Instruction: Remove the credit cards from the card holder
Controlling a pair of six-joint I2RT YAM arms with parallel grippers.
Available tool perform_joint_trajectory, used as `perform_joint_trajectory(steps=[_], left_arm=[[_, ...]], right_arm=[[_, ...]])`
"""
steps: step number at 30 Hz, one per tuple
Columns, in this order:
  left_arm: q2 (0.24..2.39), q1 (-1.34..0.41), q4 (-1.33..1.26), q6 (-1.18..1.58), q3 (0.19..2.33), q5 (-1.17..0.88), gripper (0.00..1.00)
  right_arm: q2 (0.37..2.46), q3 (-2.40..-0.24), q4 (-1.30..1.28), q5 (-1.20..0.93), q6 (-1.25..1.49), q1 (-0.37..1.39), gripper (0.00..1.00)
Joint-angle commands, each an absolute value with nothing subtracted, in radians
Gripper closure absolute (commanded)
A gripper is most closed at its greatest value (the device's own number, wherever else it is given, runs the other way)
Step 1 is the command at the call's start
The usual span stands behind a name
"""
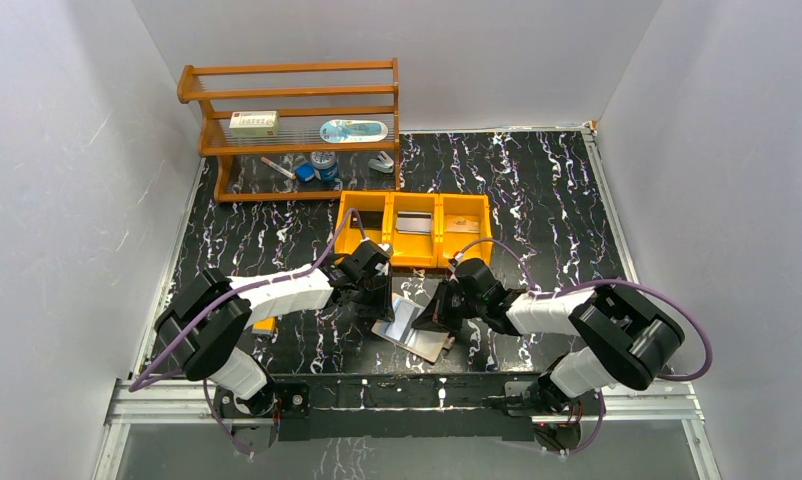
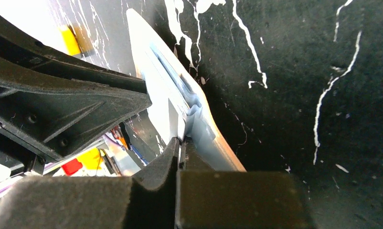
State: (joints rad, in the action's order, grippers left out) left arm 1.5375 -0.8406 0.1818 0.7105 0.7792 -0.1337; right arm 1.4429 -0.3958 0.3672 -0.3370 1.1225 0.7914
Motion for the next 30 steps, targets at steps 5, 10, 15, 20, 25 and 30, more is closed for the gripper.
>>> perform_joint_trajectory(steps=[5,10,15,20,25,30], left_arm=[[1.601,-0.854,0.273,0.706,0.747,-0.059,0.88],[1.606,-0.855,0.278,0.707,0.748,-0.054,0.88],[1.602,-0.854,0.285,0.709,0.748,-0.046,0.88],[1.602,-0.854,0.288,0.71,0.75,-0.044,0.89],[1.598,-0.854,0.296,0.71,0.751,-0.035,0.89],[1.597,-0.854,0.297,0.709,0.751,-0.035,0.89]], right_arm=[[1.376,-0.392,0.387,-0.44,1.091,0.789,0.96],[1.363,-0.368,0.364,-0.45,1.085,0.77,0.95],[1.351,-0.357,0.364,-0.472,1.087,0.745,0.94],[1.344,-0.321,0.334,-0.495,1.07,0.728,0.93],[1.333,-0.307,0.31,-0.505,1.061,0.708,0.94],[1.317,-0.316,0.253,-0.514,1.007,0.685,0.94]])
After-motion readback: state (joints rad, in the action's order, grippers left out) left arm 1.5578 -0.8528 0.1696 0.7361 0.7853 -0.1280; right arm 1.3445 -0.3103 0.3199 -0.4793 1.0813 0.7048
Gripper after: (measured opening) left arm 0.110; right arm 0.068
